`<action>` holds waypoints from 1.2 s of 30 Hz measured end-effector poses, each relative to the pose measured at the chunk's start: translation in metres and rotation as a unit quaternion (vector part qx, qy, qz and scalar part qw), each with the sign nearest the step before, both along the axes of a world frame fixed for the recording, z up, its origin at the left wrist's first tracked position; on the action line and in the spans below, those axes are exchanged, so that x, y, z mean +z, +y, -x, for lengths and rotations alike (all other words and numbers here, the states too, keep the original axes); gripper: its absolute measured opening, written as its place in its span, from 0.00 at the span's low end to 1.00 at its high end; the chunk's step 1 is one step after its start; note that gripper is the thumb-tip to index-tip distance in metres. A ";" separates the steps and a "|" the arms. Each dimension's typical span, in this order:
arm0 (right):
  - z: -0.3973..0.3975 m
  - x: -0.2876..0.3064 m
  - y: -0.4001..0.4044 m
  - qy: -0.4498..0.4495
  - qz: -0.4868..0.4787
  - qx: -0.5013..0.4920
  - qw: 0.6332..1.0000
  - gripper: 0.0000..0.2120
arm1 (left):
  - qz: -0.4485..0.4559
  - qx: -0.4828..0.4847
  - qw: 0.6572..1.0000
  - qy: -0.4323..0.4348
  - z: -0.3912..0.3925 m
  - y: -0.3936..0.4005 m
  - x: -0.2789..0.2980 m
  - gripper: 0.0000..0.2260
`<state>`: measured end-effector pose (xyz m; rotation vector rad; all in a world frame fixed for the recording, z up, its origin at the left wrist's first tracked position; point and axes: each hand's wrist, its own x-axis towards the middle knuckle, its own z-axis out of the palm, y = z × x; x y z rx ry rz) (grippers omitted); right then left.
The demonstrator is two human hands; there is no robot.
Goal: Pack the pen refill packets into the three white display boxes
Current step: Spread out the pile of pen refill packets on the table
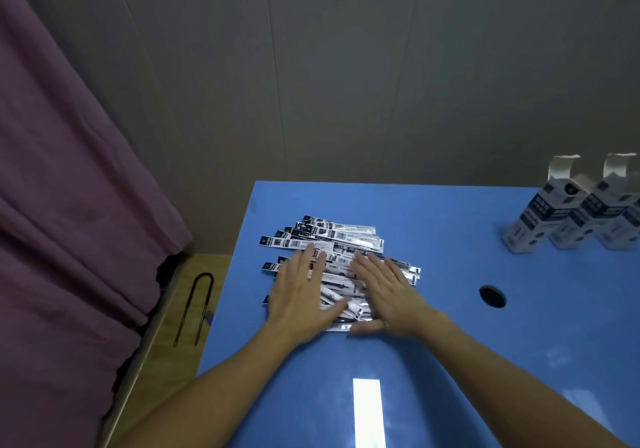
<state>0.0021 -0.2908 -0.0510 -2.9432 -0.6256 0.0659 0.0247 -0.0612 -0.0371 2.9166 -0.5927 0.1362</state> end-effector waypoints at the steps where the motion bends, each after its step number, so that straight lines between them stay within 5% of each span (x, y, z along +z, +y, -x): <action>1: 0.001 0.002 -0.006 -0.015 -0.059 -0.035 0.998 0.49 | 0.029 0.018 0.999 -0.018 -0.010 0.010 0.002 0.38; 4: 0.000 -0.003 -0.032 -0.050 -0.270 -0.237 0.932 0.38 | 0.134 0.126 0.983 -0.007 -0.052 0.048 -0.001 0.34; 7: -0.006 -0.010 -0.047 0.002 -0.352 -0.373 0.858 0.37 | 0.187 0.170 0.962 0.100 -0.081 0.071 -0.018 0.28; 10: -0.016 -0.016 -0.034 -0.001 -0.288 -0.384 0.877 0.30 | 0.156 0.161 0.963 0.149 -0.087 0.061 -0.029 0.29; 17: -0.023 -0.020 0.000 0.013 -0.182 -0.357 0.916 0.33 | 0.115 0.119 0.975 0.149 -0.063 0.021 -0.033 0.29; 25: -0.044 -0.010 -0.005 0.026 -0.286 -0.318 0.904 0.29 | 0.313 0.146 0.926 0.153 -0.067 0.024 -0.016 0.27; 29: -0.095 0.013 -0.019 0.004 -0.268 -0.294 0.917 0.28 | 0.155 -0.030 0.984 0.079 -0.041 0.032 0.004 0.38; 33: -0.146 0.024 -0.008 0.088 -0.211 -0.192 0.954 0.30 | 0.005 -0.232 0.969 0.083 0.006 0.020 0.002 0.49; 36: -0.162 0.015 0.007 0.144 -0.172 -0.138 0.965 0.30 | -0.042 -0.250 0.964 0.081 0.012 0.020 -0.014 0.52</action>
